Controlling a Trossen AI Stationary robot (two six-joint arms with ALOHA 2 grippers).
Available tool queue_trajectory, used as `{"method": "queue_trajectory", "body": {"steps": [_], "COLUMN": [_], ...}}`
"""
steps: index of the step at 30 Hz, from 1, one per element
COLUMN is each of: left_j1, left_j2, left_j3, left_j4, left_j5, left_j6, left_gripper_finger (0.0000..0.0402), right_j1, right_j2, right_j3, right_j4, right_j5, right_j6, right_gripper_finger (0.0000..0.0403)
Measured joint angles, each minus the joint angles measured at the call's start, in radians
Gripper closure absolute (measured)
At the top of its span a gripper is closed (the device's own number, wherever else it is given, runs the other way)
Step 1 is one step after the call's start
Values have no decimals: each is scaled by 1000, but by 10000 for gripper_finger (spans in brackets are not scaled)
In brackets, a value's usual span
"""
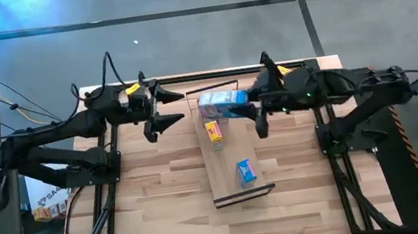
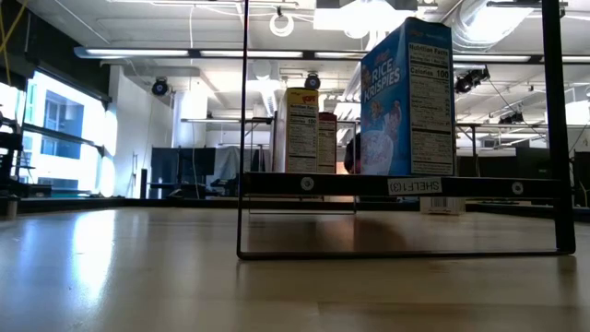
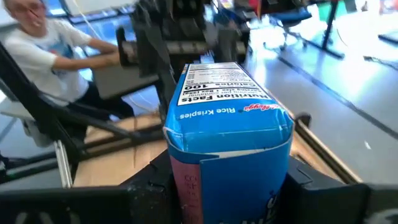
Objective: Stack cereal on shelf
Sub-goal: Put the blue cereal box on the shelf aligned with the other blue cereal box
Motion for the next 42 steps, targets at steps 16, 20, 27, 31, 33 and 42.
{"method": "queue_trajectory", "body": {"steps": [16, 20, 27, 31, 33, 42], "left_j1": [-23, -38, -39, -31, -24, 25], "left_j2": [125, 143, 183, 186, 186, 184], "left_j3": [0, 0, -1, -1, -1, -1], "left_j4": [180, 192, 264, 240, 232, 229], "left_j5": [-33, 41, 47, 73, 96, 122], "left_j6": [1, 10, 11, 13, 21, 28], "left_gripper_finger": [94, 94, 94, 106, 123, 262], "right_j1": [-125, -146, -151, -151, -153, -154], "right_j2": [49, 53, 104, 106, 102, 101], "right_j3": [-3, -4, -4, -6, -6, -5], "right_j4": [166, 170, 177, 222, 233, 229], "right_j5": [-249, -273, -342, -324, -321, -323], "right_j6": [-112, -83, -47, -50, -50, -44], "right_gripper_finger": [264, 264, 264, 264, 264, 264]}}
